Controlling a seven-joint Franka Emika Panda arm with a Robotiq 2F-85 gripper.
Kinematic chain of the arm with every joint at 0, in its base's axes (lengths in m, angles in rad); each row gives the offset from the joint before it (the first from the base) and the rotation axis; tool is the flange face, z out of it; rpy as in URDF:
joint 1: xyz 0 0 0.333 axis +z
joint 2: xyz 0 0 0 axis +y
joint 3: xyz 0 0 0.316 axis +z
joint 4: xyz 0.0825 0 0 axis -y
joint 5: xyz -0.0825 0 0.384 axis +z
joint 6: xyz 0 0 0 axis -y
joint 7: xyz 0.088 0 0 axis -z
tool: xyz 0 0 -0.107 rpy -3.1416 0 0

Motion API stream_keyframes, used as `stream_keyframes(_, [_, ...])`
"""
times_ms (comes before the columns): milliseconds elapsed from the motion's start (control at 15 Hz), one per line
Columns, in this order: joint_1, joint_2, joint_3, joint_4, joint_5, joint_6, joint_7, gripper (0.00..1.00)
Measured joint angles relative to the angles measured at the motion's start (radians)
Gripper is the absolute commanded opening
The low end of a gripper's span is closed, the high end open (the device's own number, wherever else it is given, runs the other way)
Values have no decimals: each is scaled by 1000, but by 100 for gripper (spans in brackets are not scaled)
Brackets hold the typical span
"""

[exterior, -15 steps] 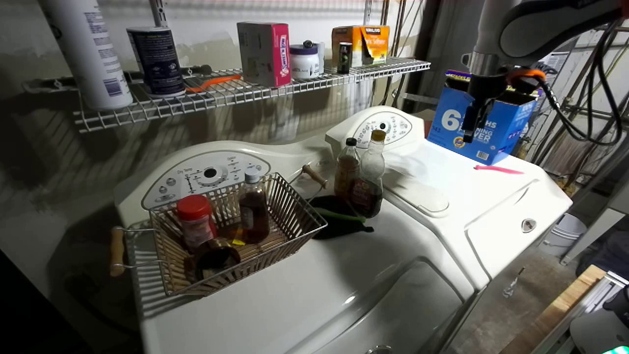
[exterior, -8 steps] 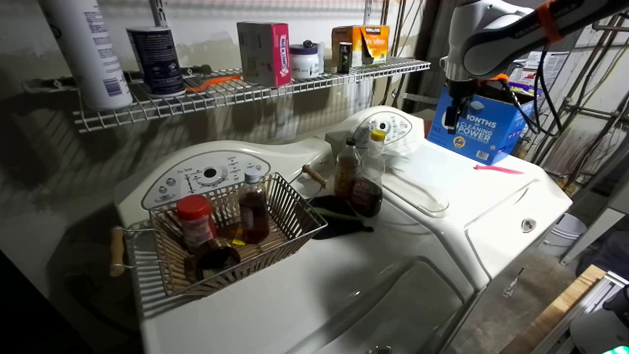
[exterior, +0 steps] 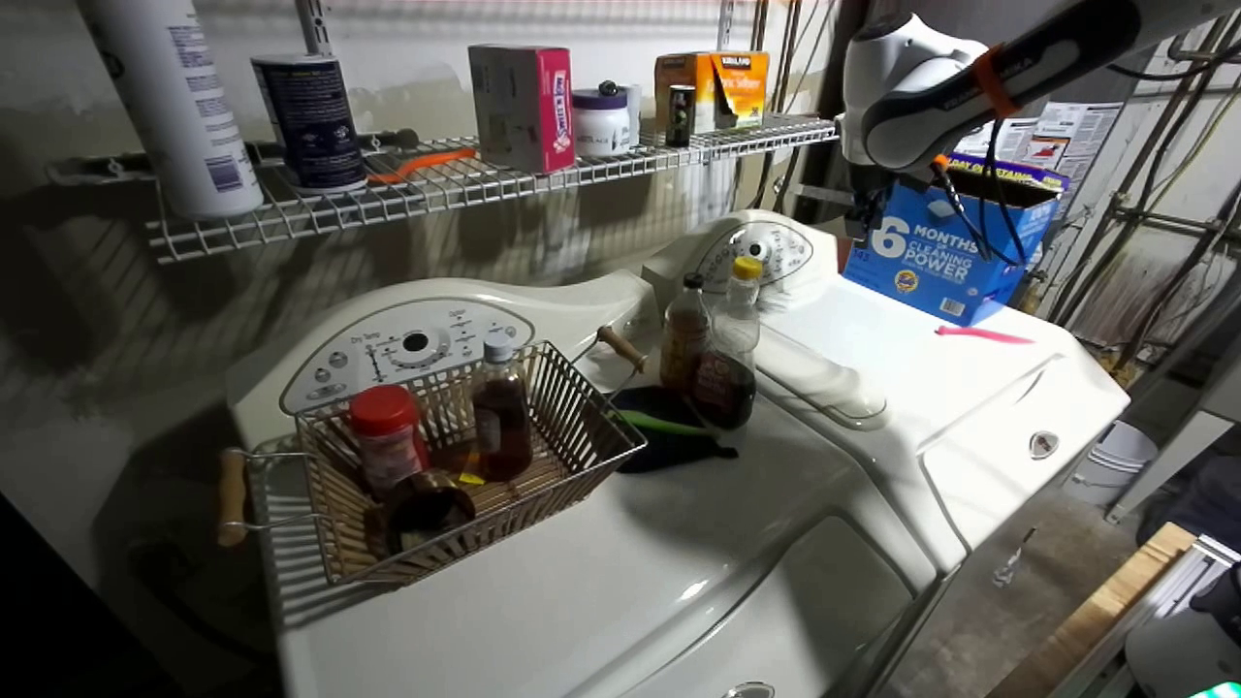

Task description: Press the button on the far right of the washing machine on the right

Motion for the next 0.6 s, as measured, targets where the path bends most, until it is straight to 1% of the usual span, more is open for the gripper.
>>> stream_keyframes(67, [0,25,-5,22,-5,24,3,18])
stream_keyframes(133, [0,47,-10,41,-6,49,3,10])
stream_keyframes(200, [0,68,-16,56,-7,74,3,4])
stream_keyframes(267, [0,87,-24,68,-9,102,3,1])
stream_keyframes(600, [-1,169,-71,96,-37,254,3,0])
